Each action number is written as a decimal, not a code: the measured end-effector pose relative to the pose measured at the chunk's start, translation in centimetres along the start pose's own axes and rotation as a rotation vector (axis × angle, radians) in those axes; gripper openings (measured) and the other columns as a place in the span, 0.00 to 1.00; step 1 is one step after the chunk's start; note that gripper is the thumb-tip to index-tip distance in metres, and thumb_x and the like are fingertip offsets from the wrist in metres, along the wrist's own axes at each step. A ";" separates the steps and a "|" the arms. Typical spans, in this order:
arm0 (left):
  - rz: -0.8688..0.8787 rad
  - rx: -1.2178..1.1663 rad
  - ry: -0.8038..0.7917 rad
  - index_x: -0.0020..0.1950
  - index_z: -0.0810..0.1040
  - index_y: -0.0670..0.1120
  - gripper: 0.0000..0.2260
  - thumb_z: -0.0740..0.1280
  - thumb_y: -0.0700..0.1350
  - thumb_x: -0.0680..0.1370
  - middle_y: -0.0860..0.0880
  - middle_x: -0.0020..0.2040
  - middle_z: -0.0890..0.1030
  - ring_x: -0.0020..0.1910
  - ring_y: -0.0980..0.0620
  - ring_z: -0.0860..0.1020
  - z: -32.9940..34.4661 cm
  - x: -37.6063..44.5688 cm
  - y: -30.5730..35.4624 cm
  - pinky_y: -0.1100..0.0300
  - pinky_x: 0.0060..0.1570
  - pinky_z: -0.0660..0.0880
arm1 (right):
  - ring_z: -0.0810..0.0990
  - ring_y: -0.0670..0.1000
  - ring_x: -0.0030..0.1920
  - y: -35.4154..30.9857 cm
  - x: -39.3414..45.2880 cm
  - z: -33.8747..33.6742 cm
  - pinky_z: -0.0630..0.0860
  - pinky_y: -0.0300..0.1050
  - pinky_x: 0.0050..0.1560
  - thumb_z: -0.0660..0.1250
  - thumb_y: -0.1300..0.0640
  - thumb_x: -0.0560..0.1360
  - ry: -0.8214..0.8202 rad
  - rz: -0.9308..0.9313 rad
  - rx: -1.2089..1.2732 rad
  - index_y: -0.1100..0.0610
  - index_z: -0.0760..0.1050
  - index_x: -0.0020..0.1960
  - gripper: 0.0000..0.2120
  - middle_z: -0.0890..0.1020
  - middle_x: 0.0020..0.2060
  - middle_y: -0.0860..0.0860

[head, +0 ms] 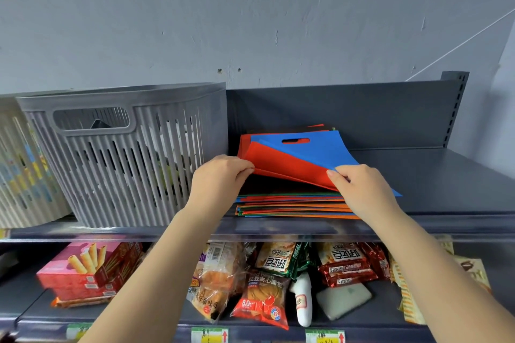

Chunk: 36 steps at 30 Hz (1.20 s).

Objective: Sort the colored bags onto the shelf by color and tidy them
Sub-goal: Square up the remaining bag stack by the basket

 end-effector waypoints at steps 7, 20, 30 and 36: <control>0.073 -0.012 0.140 0.40 0.84 0.45 0.06 0.67 0.43 0.72 0.52 0.35 0.83 0.37 0.50 0.81 -0.9 -0.1 1.4 0.64 0.35 0.72 | 0.79 0.49 0.49 -1.0 -1.0 0.0 0.76 0.45 0.44 0.55 0.46 0.81 -0.096 -0.078 -0.200 0.50 0.77 0.61 0.17 0.83 0.47 0.48; -0.121 -0.240 0.205 0.46 0.83 0.40 0.03 0.70 0.36 0.74 0.49 0.41 0.82 0.41 0.50 0.80 -2.0 -3.3 0.9 0.58 0.43 0.78 | 0.79 0.48 0.56 -1.2 -2.2 0.7 0.74 0.42 0.47 0.54 0.45 0.81 -0.064 -0.187 -0.291 0.44 0.73 0.66 0.17 0.82 0.55 0.44; -0.887 -0.808 0.002 0.47 0.74 0.43 0.15 0.57 0.53 0.81 0.43 0.35 0.79 0.31 0.50 0.78 -1.2 -6.3 0.1 0.56 0.29 0.72 | 0.84 0.55 0.39 -0.8 -4.2 -0.8 0.78 0.46 0.32 0.67 0.53 0.76 0.116 -0.289 -0.183 0.52 0.83 0.54 0.09 0.86 0.40 0.50; -1.094 -1.122 -0.198 0.57 0.74 0.37 0.15 0.64 0.48 0.79 0.42 0.34 0.80 0.27 0.49 0.80 -1.1 -5.8 1.4 0.62 0.20 0.72 | 0.84 0.48 0.34 -1.8 -6.1 -1.5 0.75 0.41 0.20 0.69 0.55 0.64 0.273 -0.486 -0.238 0.54 0.85 0.41 0.08 0.85 0.35 0.47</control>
Point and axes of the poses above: each hand's wrist, its own x-axis towards the middle knuckle, its own z-axis out of the palm, y = z × x, the point moved 4 cm from there along x, towards the middle knuckle
